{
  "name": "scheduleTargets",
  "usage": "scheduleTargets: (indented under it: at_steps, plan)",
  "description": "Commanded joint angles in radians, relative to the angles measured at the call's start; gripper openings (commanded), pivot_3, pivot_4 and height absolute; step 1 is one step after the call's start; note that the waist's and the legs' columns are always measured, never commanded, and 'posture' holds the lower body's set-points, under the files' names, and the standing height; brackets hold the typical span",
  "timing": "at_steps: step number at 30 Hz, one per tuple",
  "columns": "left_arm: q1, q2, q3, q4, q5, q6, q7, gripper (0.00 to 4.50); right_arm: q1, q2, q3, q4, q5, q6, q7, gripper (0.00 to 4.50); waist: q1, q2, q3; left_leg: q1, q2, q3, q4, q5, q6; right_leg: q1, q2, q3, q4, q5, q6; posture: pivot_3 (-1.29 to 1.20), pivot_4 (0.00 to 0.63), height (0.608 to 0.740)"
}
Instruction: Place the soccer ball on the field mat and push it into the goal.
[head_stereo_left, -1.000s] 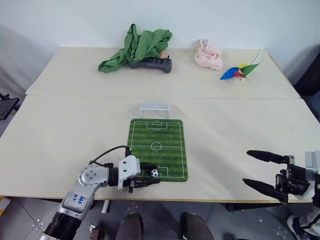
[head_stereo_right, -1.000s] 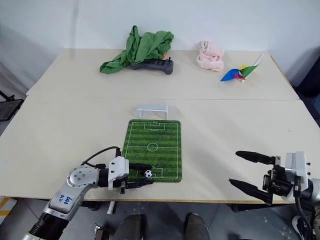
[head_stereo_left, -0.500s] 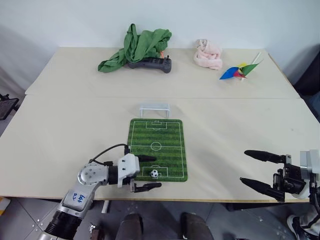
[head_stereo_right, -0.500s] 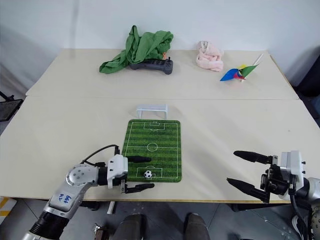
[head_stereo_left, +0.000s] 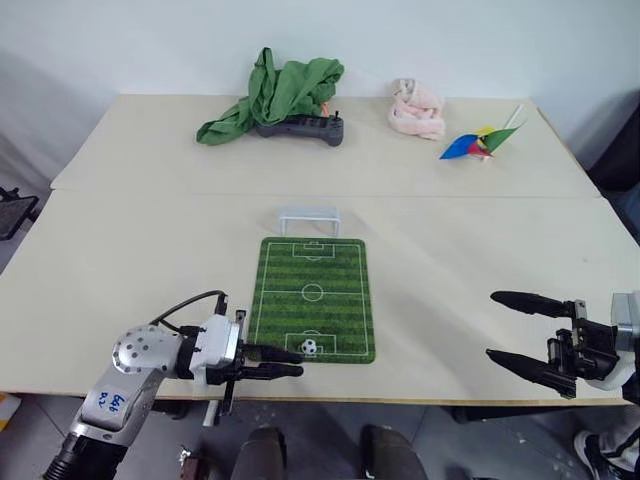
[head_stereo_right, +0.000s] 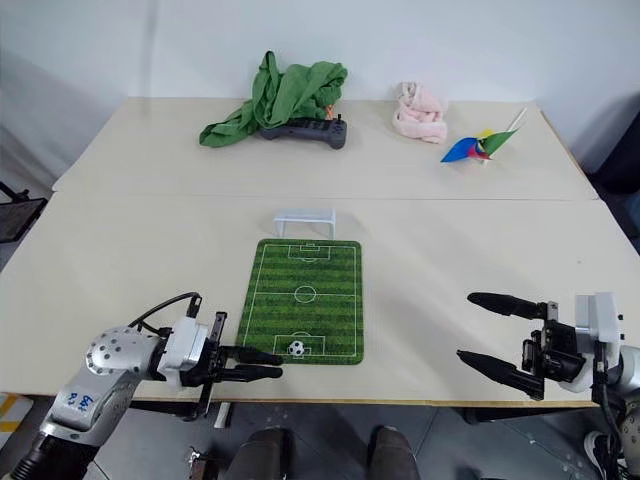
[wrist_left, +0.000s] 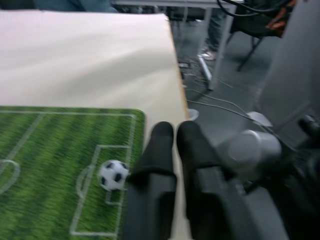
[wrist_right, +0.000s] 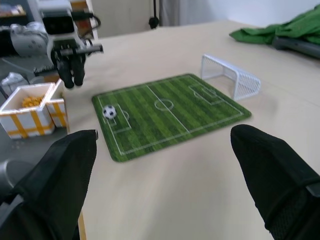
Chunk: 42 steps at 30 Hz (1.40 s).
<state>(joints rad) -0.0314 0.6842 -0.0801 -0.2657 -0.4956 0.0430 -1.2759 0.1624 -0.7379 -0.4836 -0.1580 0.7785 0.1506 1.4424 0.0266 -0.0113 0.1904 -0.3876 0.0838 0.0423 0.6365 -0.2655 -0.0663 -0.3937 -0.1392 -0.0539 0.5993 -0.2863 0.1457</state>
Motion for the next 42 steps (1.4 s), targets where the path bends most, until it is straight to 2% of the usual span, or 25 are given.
scheduleTargets:
  at_steps: [1,12,22,26,31,42]
  plan:
    - [0.009,0.001,-0.016,-0.043,-0.006,0.01,-0.005,0.05,0.044,0.021,-0.019,-0.045,0.018,-0.003,-0.015,4.5,0.0,0.0,0.0,0.0,0.0,0.0,0.0,0.0,0.0,0.0,0.0,0.0,0.0,0.0,0.0,0.0,0.15,0.74]
    - [-0.031,-0.069,-0.103,0.069,0.155,-0.013,0.1,0.05,0.143,0.066,-0.025,-0.109,-0.004,-0.019,-0.102,4.5,-0.002,0.0,0.0,0.0,0.0,0.0,0.0,0.0,0.0,0.0,0.0,0.0,0.0,0.0,0.0,0.0,0.15,0.74]
    - [-0.238,-0.219,-0.081,0.278,0.323,0.049,0.404,0.05,0.15,0.066,-0.045,-0.097,-0.016,-0.05,-0.141,4.5,0.001,0.0,0.0,0.0,0.0,0.0,0.001,0.0,0.0,0.0,0.0,0.0,0.0,0.001,0.001,0.0,0.15,0.74]
    - [-0.316,-0.273,0.002,0.318,0.292,0.08,0.519,0.05,0.0,0.076,-0.043,-0.05,0.013,-0.051,-0.234,4.5,-0.006,0.0,0.0,0.0,0.0,0.0,0.001,0.0,0.0,0.0,0.0,0.0,0.0,0.001,0.001,0.0,0.15,0.74]
    - [-0.317,-0.267,0.036,0.304,0.269,0.109,0.518,0.05,-0.147,0.075,-0.009,-0.005,0.008,-0.04,-0.265,4.5,-0.003,0.0,0.0,0.001,0.0,0.0,0.0,0.001,0.0,-0.001,0.001,0.001,0.002,0.001,0.001,0.0,0.15,0.74]
    - [-0.337,-0.213,0.143,0.345,0.207,0.1,0.477,0.05,-0.226,0.032,0.051,0.109,-0.056,-0.041,-0.181,4.5,-0.001,0.0,0.0,-0.001,0.0,0.0,0.001,0.001,-0.002,-0.001,0.001,0.001,0.001,0.002,0.002,0.0,0.15,0.74]
